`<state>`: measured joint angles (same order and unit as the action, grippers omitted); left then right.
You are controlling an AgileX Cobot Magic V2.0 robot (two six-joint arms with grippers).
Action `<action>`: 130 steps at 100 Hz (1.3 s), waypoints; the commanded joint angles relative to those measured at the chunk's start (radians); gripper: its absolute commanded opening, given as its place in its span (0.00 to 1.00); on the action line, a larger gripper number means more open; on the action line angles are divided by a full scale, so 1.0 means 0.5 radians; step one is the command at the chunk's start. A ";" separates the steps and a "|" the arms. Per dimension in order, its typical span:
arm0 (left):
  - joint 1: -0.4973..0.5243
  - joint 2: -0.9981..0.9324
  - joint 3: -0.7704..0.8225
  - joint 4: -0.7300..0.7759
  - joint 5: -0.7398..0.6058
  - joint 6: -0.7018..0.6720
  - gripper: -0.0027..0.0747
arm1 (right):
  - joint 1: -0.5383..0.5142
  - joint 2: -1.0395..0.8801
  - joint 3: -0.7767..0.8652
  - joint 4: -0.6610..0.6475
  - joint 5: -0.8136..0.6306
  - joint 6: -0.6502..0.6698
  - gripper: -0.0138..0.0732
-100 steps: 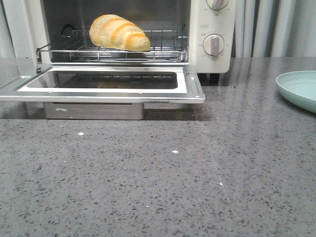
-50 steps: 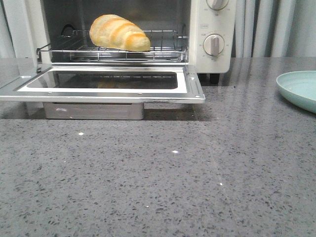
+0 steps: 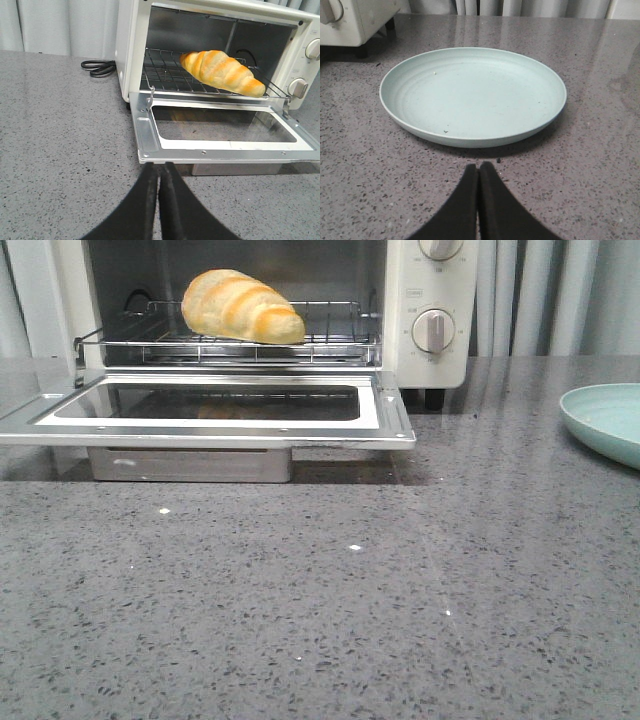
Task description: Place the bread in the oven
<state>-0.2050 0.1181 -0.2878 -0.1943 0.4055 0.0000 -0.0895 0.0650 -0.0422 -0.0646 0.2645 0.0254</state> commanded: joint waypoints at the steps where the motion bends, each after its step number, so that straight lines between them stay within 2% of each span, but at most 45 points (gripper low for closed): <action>1: 0.007 0.024 -0.053 -0.032 -0.142 0.000 0.01 | -0.008 -0.011 -0.007 0.007 -0.208 -0.001 0.09; 34: 0.007 0.024 -0.053 -0.032 -0.142 0.000 0.01 | -0.041 -0.104 0.154 0.051 -0.336 -0.001 0.09; 67: 0.007 0.024 -0.053 -0.032 -0.142 0.000 0.01 | -0.065 -0.113 0.154 0.061 -0.303 -0.005 0.09; 111: 0.007 0.024 -0.053 -0.032 -0.142 0.000 0.01 | -0.065 -0.113 0.154 0.061 0.045 -0.079 0.09; 130: 0.007 0.024 -0.053 -0.032 -0.142 0.000 0.01 | -0.065 -0.113 0.154 0.061 0.085 -0.092 0.09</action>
<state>-0.2050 0.1181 -0.2878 -0.1943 0.4055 0.0000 -0.1161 -0.0005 0.0099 -0.0329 0.3319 0.0000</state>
